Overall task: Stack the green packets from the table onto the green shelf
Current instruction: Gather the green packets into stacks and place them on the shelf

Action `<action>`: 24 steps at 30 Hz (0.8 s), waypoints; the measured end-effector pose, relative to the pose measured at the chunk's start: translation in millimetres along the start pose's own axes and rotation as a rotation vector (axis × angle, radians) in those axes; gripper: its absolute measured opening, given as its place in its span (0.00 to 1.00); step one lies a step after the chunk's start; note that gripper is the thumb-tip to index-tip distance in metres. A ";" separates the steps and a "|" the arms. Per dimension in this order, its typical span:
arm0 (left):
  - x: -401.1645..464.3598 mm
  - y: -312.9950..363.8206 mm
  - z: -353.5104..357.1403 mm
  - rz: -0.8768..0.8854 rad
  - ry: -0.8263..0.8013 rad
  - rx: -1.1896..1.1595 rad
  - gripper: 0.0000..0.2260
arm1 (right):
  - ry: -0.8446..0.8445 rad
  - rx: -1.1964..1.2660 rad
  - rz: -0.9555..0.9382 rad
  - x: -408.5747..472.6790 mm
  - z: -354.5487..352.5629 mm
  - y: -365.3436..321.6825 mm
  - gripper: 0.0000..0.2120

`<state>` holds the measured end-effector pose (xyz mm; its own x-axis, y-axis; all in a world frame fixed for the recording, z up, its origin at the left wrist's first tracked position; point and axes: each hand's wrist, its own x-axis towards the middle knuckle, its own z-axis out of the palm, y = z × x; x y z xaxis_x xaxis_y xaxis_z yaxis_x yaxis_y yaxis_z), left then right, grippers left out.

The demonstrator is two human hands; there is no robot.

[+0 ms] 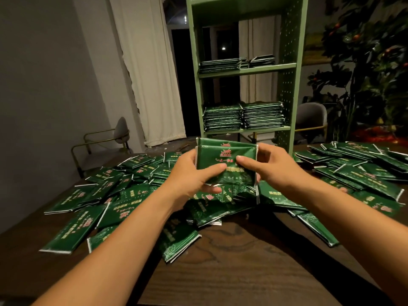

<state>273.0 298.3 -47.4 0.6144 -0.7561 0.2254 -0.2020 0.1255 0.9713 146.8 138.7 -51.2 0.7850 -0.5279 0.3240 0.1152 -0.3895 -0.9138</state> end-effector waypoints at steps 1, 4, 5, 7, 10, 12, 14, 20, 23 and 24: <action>-2.7 -2.3 -2.7 0.009 0.029 -0.011 0.10 | 0.000 0.014 0.013 -1.0 5.2 1.0 0.16; -8.6 -11.6 -10.9 0.042 0.193 -0.098 0.04 | -0.045 0.087 0.130 -6.5 22.7 7.2 0.22; -11.2 -15.7 -15.6 0.043 0.256 -0.130 0.03 | -0.080 -0.016 0.132 -10.4 30.0 9.8 0.19; -16.3 -22.1 -24.9 0.035 0.349 -0.149 0.02 | -0.147 -0.413 0.037 -19.7 43.6 15.7 0.16; -23.2 -30.9 -39.3 0.035 0.439 -0.108 0.04 | -0.302 -0.822 -0.133 -40.6 69.5 12.4 0.31; -27.5 -34.1 -48.0 0.045 0.489 -0.094 0.03 | -0.394 -0.983 -0.177 -50.6 90.8 10.2 0.47; -30.3 -36.6 -53.8 0.045 0.518 -0.087 0.03 | -0.460 -1.069 -0.119 -59.4 111.9 8.0 0.57; -36.2 -48.7 -61.6 0.049 0.540 -0.023 0.03 | -0.463 -1.136 0.010 -58.7 142.4 10.0 0.59; -36.7 -53.0 -61.9 0.053 0.546 -0.006 0.03 | -0.410 -1.167 -0.047 -55.8 138.3 9.2 0.42; -35.5 -53.9 -60.3 0.057 0.547 0.004 0.03 | -0.388 -1.176 -0.072 -55.5 134.7 9.3 0.36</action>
<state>308.0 357.1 -103.2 0.9091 -0.3041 0.2848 -0.2484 0.1531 0.9565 186.3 266.0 -110.7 0.9508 -0.2971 0.0879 -0.2929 -0.9544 -0.0578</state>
